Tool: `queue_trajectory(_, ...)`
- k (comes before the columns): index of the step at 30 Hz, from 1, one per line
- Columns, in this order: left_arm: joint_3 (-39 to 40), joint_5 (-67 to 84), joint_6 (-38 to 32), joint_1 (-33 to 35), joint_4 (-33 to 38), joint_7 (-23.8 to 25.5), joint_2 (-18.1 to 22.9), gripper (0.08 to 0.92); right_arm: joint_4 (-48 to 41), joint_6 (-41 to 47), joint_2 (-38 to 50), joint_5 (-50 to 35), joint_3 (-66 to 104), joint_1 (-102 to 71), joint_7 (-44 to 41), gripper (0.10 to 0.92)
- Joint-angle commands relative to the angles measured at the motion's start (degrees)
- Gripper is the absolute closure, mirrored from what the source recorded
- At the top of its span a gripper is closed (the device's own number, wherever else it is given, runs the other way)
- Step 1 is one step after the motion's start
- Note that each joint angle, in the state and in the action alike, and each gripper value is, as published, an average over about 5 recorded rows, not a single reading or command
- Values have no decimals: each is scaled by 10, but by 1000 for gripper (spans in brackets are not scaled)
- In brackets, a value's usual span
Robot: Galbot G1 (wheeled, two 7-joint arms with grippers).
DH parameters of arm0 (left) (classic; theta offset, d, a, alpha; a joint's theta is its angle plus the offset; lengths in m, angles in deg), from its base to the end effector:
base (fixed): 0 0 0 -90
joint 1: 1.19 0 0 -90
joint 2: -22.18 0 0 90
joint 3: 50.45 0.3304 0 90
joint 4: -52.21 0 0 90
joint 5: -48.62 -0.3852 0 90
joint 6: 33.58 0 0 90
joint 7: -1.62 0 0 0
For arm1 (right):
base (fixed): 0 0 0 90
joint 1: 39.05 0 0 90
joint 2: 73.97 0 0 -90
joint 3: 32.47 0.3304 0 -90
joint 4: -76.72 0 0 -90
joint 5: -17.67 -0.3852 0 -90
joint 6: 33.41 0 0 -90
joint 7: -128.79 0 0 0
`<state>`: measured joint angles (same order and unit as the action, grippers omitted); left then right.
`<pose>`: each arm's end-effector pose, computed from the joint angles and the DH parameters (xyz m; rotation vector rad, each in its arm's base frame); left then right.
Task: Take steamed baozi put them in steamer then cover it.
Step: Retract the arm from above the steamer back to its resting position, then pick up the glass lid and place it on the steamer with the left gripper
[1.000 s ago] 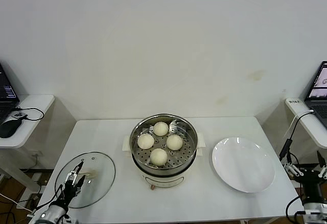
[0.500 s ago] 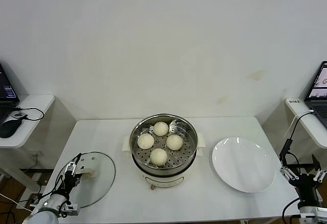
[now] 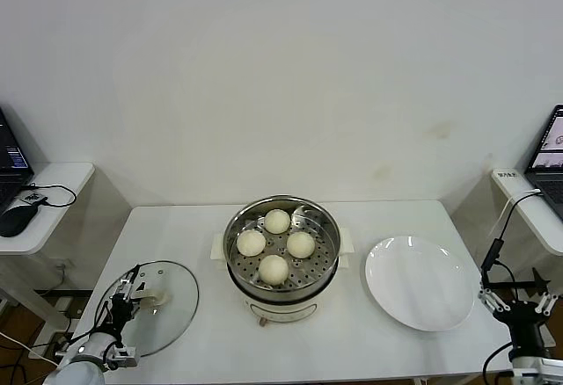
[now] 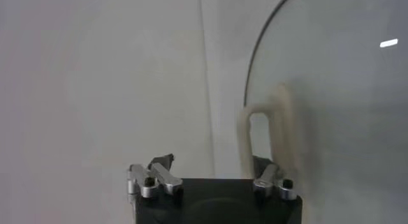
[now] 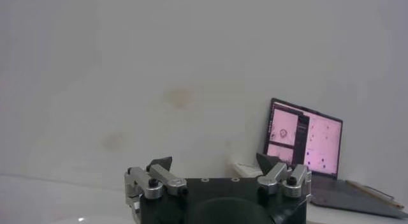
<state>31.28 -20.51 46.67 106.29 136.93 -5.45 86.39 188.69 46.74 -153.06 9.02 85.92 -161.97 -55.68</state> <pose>0.2703 0.2088 -0.4053 -0.2472 -2.0348 -2.1929 0.1819 -0.2020 -0.2974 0.4013 3.0399 -0.4243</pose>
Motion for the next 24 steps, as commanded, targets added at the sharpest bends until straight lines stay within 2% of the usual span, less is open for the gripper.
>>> queue_trajectory(1, 2, 7, -1, -5, -7, -2, 0, 360, -2, -1, 0, 1, -1, 1, 0, 203)
queue_trajectory(10, -2, 37, 0, 7, 11, -26, -1, 619, -2, -3, -1, 5, -5, 1, 0, 203)
queue_trajectory(17, -26, 55, 19, 41, 82, -29, -9, 814, 0, -5, -1, 13, -17, 1, 0, 203)
queue_trajectory(20, -38, 76, 48, 62, 134, -12, -26, 852, 0, -6, 1, 16, -22, -1, 1, 203)
queue_trajectory(24, -56, 103, 81, 74, 199, 21, -51, 852, -1, -8, 1, 18, -29, -3, 1, 203)
